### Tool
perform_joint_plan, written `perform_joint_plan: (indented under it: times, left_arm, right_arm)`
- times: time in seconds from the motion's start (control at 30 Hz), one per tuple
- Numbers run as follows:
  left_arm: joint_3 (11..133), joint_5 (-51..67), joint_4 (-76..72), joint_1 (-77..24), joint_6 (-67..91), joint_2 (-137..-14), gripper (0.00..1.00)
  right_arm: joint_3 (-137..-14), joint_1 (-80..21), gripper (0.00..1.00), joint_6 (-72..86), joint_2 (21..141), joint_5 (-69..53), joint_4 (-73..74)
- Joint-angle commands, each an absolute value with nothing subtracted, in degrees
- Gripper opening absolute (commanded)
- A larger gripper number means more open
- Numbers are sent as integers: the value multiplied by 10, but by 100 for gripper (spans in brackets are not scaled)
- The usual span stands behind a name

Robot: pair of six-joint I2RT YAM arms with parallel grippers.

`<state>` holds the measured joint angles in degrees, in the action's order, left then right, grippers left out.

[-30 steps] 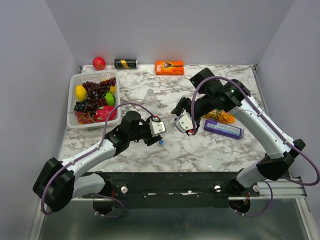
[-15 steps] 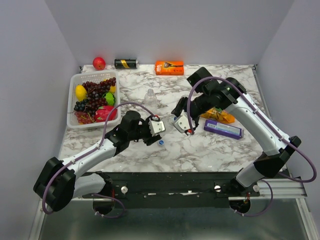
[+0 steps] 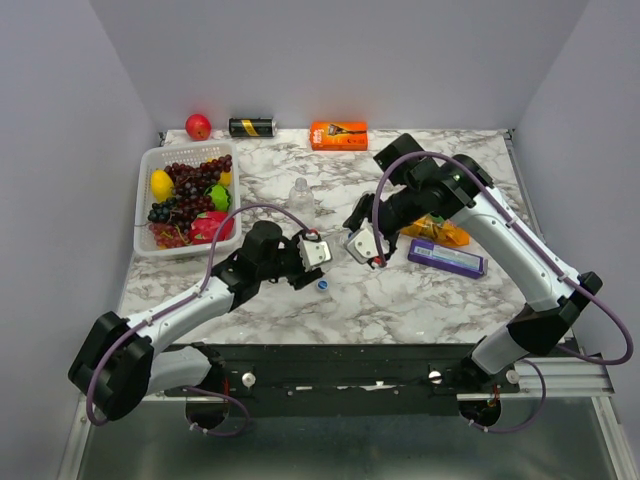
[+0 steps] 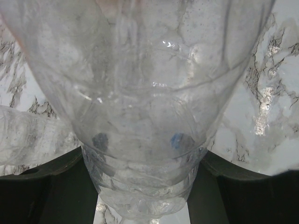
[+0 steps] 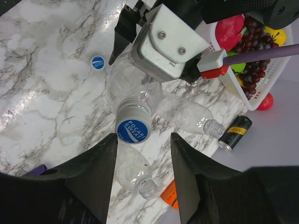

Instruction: Screw on the bottle caps

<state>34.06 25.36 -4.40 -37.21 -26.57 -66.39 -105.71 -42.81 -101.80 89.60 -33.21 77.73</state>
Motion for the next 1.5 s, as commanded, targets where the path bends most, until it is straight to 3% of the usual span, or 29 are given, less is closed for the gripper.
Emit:
perform_joint_plan:
  times: [0.0, 0.73, 0.97, 1.47]
  left_arm:
    - [347, 236, -81, -375, -265, -672, 0]
    - [342, 218, -119, -375, -218, -691, 0]
    - [341, 236, -104, -375, -236, -686, 0]
    - [356, 260, -76, -375, -253, -683, 0]
  right_arm:
    - [-1082, -436, 57, -977, 907, -363, 873]
    - [-1096, -439, 57, -890, 891, -360, 874]
    - [-1029, -439, 59, -930, 857, -318, 855]
    - [-1040, -439, 61, -961, 881, -325, 837]
